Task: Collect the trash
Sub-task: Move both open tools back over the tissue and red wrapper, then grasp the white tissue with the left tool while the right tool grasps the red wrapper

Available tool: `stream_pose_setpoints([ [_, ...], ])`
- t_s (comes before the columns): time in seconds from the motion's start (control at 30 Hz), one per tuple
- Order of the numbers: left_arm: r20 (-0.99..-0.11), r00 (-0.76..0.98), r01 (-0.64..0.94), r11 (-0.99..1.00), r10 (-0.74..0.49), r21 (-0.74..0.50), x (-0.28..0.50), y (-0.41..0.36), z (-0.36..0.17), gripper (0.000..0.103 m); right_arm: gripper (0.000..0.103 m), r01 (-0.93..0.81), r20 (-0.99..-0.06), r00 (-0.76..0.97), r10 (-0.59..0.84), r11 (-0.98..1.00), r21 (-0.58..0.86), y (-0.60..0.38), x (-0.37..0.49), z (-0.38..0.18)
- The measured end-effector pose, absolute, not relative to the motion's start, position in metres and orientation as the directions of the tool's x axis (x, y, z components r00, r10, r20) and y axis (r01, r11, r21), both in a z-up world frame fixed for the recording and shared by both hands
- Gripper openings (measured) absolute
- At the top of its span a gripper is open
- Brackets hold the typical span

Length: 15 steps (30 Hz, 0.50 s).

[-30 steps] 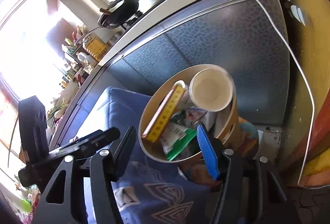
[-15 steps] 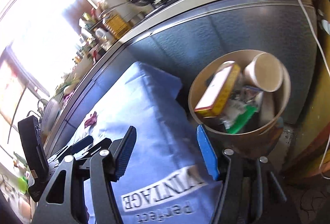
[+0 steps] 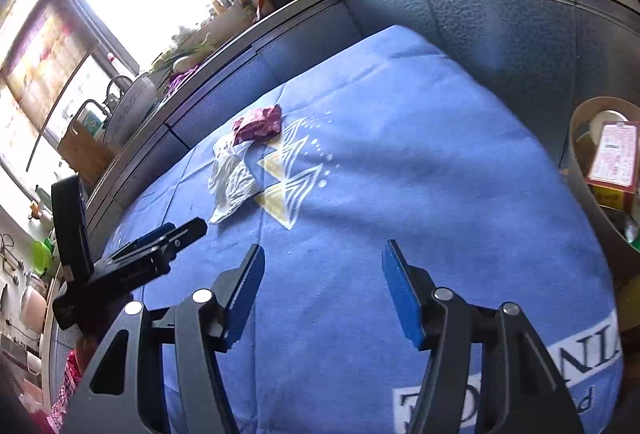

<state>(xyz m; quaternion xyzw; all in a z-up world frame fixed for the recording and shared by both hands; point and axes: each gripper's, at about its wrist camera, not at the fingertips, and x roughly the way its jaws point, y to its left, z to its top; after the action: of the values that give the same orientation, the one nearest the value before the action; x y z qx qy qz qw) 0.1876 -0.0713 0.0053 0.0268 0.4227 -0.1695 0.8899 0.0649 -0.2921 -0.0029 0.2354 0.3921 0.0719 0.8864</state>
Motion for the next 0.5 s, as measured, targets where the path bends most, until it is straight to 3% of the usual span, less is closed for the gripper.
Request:
stream_pose_setpoints([
  [0.47, -0.799, 0.513, 0.359, 0.924, -0.313, -0.132, 0.247, -0.098, -0.014, 0.085, 0.06, 0.019, -0.684, 0.656, 0.32, 0.899, 0.438, -0.267, 0.136, 0.005],
  [0.5, -0.799, 0.515, 0.357, 0.925, -0.309, -0.128, 0.249, -0.101, -0.016, 0.08, 0.06, 0.024, -0.681, 0.66, 0.318, 0.897, 0.441, -0.271, 0.147, 0.008],
])
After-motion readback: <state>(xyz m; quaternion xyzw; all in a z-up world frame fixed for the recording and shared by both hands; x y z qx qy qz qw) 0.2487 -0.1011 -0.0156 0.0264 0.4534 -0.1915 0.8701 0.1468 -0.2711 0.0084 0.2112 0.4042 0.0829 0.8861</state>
